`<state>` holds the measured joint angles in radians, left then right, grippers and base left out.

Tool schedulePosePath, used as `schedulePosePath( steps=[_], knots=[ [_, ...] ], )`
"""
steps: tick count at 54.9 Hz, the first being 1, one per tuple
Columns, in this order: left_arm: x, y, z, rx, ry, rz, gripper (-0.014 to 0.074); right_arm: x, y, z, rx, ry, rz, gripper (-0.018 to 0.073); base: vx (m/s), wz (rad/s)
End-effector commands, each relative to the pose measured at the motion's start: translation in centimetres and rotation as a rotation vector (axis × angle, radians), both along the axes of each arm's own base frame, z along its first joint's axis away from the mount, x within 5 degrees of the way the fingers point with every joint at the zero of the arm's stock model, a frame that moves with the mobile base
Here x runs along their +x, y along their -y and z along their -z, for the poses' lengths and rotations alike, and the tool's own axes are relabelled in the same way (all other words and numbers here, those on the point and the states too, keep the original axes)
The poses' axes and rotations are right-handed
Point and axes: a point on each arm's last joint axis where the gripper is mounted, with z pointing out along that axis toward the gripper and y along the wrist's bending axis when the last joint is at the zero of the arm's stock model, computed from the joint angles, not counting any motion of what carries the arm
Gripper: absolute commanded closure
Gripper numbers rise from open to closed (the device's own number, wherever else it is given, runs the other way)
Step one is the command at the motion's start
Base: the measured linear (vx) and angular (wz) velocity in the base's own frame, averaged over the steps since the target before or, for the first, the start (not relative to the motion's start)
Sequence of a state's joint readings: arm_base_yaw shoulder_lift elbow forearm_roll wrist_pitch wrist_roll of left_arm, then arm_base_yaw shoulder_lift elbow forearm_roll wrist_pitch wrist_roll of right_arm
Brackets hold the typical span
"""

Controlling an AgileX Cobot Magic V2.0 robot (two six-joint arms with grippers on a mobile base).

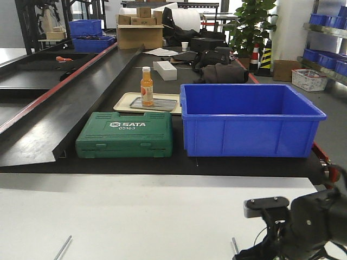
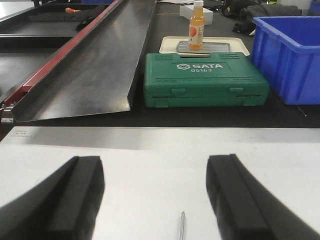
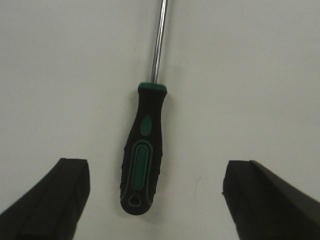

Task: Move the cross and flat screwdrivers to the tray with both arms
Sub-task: 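Lower both grippers around the green-black screwdriver handles on the table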

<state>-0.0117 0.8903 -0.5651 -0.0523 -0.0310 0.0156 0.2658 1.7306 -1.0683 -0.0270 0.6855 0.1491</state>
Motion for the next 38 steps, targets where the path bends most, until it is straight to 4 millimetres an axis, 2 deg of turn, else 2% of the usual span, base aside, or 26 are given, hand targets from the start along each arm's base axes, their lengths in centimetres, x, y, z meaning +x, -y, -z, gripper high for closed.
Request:
schedulePosePath(
  steps=[1, 17, 25, 33, 38],
  knots=[
    [0.1, 0.0, -1.9, -0.006, 0.104, -0.004, 0.0037, 1.4, -0.6, 0.0, 0.029, 0.018, 0.014, -0.0023, 0.00, 0.00],
    [0.1, 0.0, -1.6, -0.006, 0.074, -0.002, 0.0037, 2.5, -1.4, 3.6, 0.076, -0.057, 0.065, -0.0020, 0.00, 0.00],
    [0.1, 0.0, -1.5, -0.006, 0.066, -0.002, 0.0037, 2.8, -1.5, 5.2, 0.077, -0.088, 0.085, 0.0020, 0.00, 0.00],
    [0.1, 0.0, -1.4, -0.006, 0.052, -0.001, 0.0037, 2.7, -1.5, 6.5, 0.068, -0.133, 0.106, 0.0132, 0.00, 0.00],
    [0.0, 0.0, -1.1, -0.007, 0.019, 0.001, 0.0037, 2.7, -1.5, 6.6, 0.071, -0.140, 0.127, 0.0267, 0.00, 0.00]
  ],
)
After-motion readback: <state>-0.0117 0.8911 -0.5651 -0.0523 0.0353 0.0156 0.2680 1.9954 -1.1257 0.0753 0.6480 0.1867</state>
